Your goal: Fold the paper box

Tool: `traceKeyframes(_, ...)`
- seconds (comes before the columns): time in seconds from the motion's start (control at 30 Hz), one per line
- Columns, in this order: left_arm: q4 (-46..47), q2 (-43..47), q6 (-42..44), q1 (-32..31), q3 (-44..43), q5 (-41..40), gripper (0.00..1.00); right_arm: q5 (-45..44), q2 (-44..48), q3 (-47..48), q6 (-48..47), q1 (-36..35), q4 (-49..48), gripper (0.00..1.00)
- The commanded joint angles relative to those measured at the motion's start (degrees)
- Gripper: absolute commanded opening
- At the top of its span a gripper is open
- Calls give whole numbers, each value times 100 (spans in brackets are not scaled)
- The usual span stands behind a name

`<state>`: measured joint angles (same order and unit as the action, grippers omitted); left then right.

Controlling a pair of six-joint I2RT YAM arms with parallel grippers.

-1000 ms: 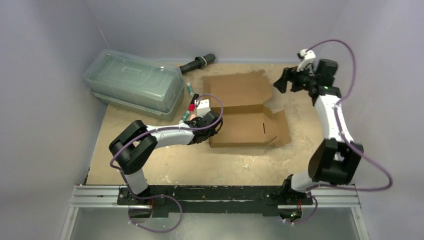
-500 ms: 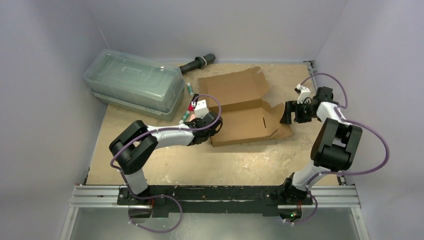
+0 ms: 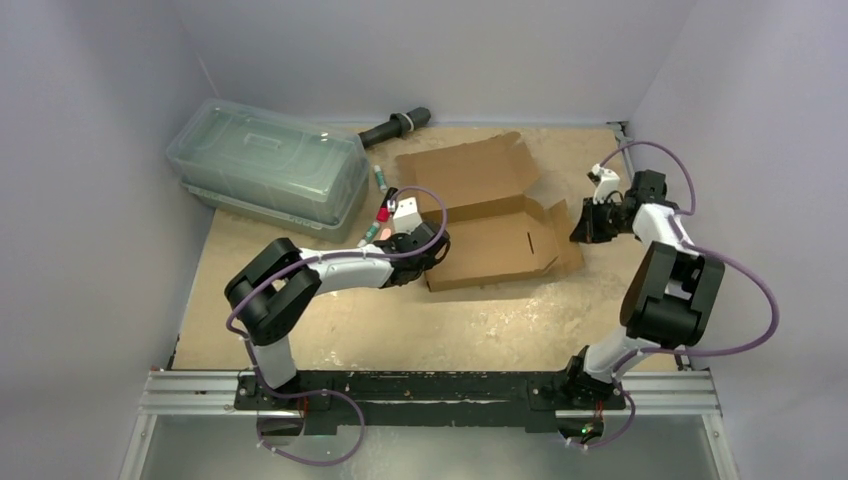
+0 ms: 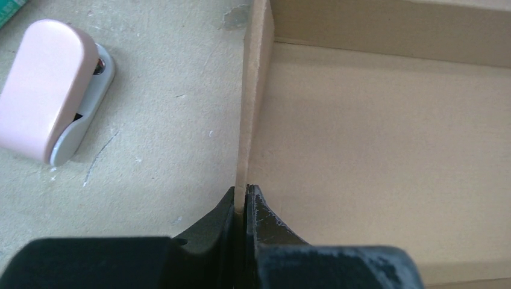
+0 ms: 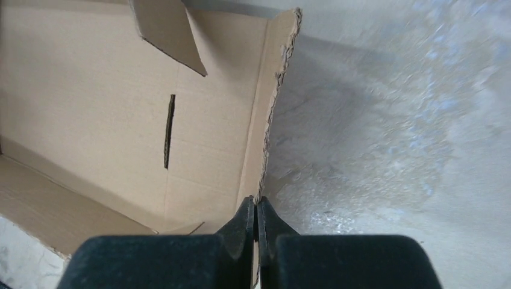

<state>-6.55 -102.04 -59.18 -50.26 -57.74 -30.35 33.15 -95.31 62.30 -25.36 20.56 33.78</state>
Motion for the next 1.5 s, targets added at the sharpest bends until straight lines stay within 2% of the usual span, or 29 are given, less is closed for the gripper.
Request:
traceKeyframes(0.0,-612,-219,217,-51,-220,308,0,-52,594,-51,15,9,-630,0)
traceKeyframes(0.1,-544,-109,385,-50,-279,472,0,-46,820,-179,-17,-38,-726,0)
traceKeyframes(0.37,-418,132,942,-38,-430,960,16,-639,1246,-399,-127,-284,-994,0)
traceKeyframes(0.73,14,937,1682,109,-214,1803,48,-1085,1459,-494,-163,-501,-1211,0)
traceKeyframes(0.93,351,1798,2301,221,58,2526,62,-1249,1532,-566,-207,-595,-1326,0)
traceKeyframes(1.07,868,1920,2783,227,84,3235,61,-1356,1571,-624,-240,-669,-1412,0)
traceKeyframes(1.17,1021,1551,2867,161,-138,3629,52,-1457,1593,-649,-258,-759,-1451,0)
traceKeyframes(1.23,838,1123,2894,30,-602,3706,44,-1504,1604,-658,-261,-810,-1484,0)
traceKeyframes(1.33,6,565,2820,-10,-1157,3147,26,-1577,1607,-667,-251,-890,-1501,0)
traceKeyframes(1.4,-689,459,2729,-10,-1336,2098,21,-1591,1619,-680,-250,-904,-1503,0)
traceKeyframes(1.47,-1135,504,2581,-10,-1279,1209,21,-1600,1629,-697,-250,-905,-1522,0)
